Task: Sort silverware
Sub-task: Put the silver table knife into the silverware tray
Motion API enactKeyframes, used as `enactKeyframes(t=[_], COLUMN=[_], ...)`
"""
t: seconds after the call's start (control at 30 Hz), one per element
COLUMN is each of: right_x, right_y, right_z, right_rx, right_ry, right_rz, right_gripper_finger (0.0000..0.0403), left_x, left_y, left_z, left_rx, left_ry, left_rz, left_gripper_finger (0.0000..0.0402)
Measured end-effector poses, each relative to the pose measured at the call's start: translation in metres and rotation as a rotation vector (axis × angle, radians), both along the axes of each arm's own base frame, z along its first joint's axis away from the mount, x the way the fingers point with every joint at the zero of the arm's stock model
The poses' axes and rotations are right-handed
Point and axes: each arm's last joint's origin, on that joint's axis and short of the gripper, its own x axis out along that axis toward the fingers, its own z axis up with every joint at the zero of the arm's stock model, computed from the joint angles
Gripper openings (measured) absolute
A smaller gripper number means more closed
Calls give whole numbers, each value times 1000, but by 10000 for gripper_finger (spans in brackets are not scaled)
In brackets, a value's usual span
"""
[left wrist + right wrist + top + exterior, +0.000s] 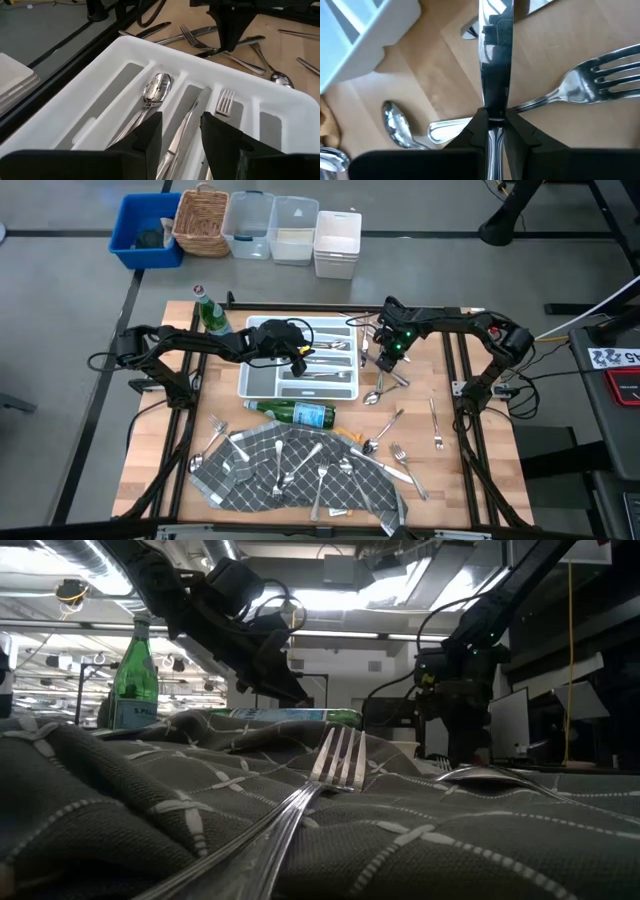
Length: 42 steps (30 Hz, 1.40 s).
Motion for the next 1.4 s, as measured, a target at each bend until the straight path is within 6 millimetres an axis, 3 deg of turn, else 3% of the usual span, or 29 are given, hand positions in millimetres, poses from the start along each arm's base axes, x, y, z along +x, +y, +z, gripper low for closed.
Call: enactKeyframes(t=[0.43,0.6,0.83,1.2,1.4], right_x=[0,-4,0,27,48], right_y=[1,0,-9,-29,-46], right_z=[1,4,25,76,97], right_rx=[36,-17,-120,-152,-230], right_ry=[-22,106,217,37,-201], right_rz=[5,-13,-60,-193,-363], right_gripper_finger=[39,40,40,40,40], left_x=[0,0,0,0,3], left_y=[0,0,0,0,2], left_z=[0,0,0,0,6], left_rx=[-4,-4,-4,-128,-268], left_ry=[-2,-2,-2,-58,-199], left_rz=[3,2,3,82,176], left_gripper_finger=[123,123,123,123,123])
